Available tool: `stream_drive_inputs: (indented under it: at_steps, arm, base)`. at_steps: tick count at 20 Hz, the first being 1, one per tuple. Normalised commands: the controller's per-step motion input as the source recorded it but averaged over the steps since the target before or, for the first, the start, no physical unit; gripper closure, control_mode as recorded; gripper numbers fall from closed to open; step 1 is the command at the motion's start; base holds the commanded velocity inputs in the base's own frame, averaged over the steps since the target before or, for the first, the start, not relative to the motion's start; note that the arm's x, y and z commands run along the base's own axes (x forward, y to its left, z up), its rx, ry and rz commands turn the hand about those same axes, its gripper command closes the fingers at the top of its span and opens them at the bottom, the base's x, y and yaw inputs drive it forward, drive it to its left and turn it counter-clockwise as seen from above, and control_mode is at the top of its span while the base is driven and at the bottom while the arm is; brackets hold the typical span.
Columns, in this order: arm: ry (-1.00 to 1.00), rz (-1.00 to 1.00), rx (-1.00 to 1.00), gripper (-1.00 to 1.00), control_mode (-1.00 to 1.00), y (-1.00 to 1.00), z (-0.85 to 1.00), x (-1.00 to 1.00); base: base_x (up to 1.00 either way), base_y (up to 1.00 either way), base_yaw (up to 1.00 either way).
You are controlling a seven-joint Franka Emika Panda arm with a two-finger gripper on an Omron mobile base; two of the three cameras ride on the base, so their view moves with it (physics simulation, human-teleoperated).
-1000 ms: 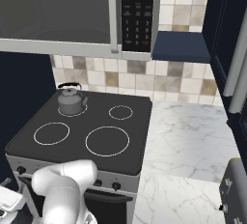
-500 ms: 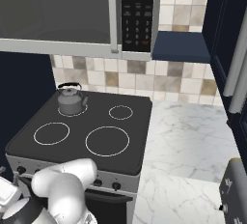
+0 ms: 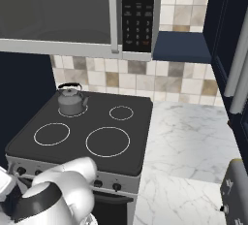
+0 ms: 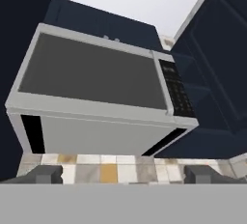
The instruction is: The kettle is done boiling. Turn off the stove, then wait for 300 timesteps before moving the kettle to the dining table.
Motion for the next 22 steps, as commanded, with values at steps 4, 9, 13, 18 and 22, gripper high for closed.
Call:
stream_drive_inputs:
  at_steps: [4,9,13,18,22]
  arm:
    - [0.0,0.0,0.12,-1.0,-1.0,-0.19,0.7,0.03]
    - [0.0,0.0,0.13,-1.0,-1.0,-0.15,0.65,0.14]
    - [0.02,0.01,0.1,-1.0,-1.0,-0.08,0.64,0.18]
    - [0.03,0.03,0.06,-1.0,-1.0,-0.03,0.63,0.17]
    - [0.06,0.04,0.07,-1.0,-1.0,-0.01,0.59,0.19]
  base:
    - [0.0,0.0,0.0]
    - [0.0,0.0,0.0]
    - [0.0,0.0,0.0]
    - [0.0,0.0,0.0]
    - [0.0,0.0,0.0]
